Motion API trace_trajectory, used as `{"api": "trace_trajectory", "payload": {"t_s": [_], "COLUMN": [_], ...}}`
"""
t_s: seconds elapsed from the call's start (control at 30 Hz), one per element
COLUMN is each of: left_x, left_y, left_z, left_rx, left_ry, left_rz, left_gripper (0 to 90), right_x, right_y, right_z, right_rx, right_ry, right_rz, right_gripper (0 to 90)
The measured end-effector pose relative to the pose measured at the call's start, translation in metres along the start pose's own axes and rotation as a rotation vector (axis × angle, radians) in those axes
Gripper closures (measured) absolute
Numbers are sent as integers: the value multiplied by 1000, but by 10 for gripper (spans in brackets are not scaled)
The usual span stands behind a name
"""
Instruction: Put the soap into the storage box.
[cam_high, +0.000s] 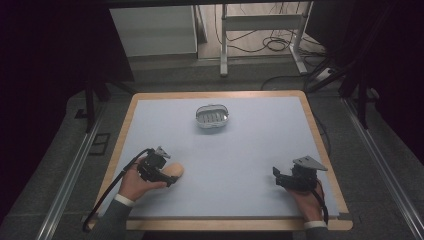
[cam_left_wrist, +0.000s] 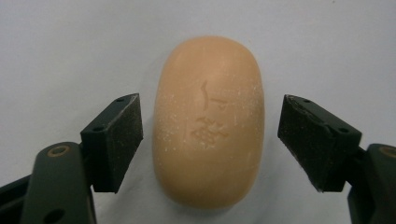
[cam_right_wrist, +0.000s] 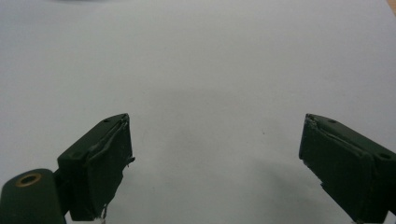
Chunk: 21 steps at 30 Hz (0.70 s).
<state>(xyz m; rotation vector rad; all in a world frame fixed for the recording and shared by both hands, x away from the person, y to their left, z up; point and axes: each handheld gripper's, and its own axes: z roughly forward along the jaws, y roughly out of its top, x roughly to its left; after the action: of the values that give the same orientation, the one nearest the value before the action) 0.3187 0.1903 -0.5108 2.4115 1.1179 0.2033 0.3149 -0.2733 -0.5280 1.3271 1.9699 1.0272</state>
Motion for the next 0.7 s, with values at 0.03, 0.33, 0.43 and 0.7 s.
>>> {"api": "trace_trajectory", "payload": {"t_s": [0.03, 0.33, 0.43, 0.7], "left_x": [0, -1, -1, 0], "left_y": [0, -3, -3, -2], "left_z": [1, 10, 10, 6], "left_rx": [5, 30, 33, 20], "left_ry": [0, 16, 16, 22], "left_rz": [2, -4, -3, -5], "left_gripper": [238, 309, 318, 321], "right_x": [0, 0, 0, 0], "right_y": [0, 0, 0, 0], "right_z": [0, 0, 0, 0], "right_rx": [0, -2, -1, -3], "right_ry": [0, -4, -5, -5], "right_rz": [-1, -1, -2, 0], "right_gripper": [96, 96, 96, 96]}}
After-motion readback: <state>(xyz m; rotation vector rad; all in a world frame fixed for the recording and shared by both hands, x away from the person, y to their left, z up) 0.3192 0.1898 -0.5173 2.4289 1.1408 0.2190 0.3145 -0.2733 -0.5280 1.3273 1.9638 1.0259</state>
